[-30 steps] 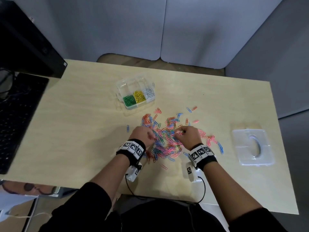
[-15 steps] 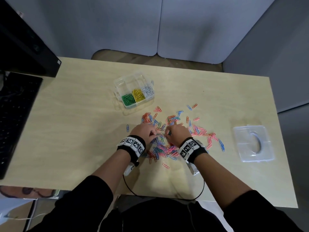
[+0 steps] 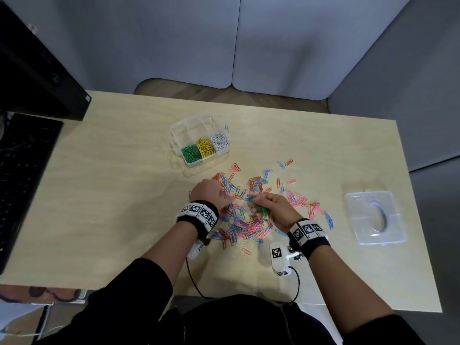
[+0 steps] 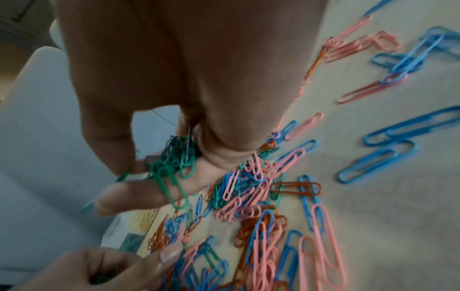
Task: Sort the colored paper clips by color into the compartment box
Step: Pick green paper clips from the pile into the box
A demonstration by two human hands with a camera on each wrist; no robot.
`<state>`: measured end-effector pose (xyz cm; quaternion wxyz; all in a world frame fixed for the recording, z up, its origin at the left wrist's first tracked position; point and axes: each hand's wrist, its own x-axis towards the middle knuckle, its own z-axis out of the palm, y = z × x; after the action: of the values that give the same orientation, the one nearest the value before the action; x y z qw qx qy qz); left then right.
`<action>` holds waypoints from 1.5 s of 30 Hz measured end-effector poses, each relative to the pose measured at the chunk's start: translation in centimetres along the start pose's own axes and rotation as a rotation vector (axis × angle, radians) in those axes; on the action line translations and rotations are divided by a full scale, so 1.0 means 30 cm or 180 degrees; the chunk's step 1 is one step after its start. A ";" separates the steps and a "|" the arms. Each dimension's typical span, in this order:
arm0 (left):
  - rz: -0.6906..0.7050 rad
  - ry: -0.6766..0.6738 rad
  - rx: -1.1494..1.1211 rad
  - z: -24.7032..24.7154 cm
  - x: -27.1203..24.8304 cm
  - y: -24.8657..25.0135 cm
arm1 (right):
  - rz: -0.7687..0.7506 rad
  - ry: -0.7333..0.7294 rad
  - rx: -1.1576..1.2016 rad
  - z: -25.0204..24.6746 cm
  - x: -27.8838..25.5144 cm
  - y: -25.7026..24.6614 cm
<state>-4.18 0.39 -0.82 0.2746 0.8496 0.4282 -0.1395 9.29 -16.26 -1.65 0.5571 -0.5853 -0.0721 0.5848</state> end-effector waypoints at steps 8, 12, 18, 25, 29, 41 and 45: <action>-0.0469 -0.0256 -0.0475 0.026 -0.025 0.002 | 0.0087 -0.0268 0.0950 0.037 -0.013 0.018; -0.0650 -0.0189 -0.0649 -0.001 -0.038 -0.050 | 0.0264 -0.0229 0.0954 0.042 0.021 0.022; -0.0812 0.0133 -0.0617 -0.036 -0.056 -0.102 | 0.0378 0.0355 -0.0532 0.058 0.074 -0.002; -0.0550 -0.0022 -0.0750 0.046 -0.070 0.001 | -0.0239 0.1329 -0.2772 0.120 0.166 -0.035; -0.0709 0.0040 -0.0845 0.077 -0.063 0.015 | -0.0075 0.1467 -0.3207 0.180 0.200 -0.038; -0.0641 -0.0122 -0.0875 0.021 -0.037 -0.096 | 0.0157 0.1787 -0.3248 0.201 0.202 -0.037; -0.0585 0.0042 -0.0819 -0.015 -0.028 -0.119 | 0.0387 0.1674 -0.2797 0.200 0.194 -0.040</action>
<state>-7.56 1.83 -1.30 0.3645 0.7655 0.5203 -0.1024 7.15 -8.12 -2.44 0.2228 -0.8944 -0.1343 0.3637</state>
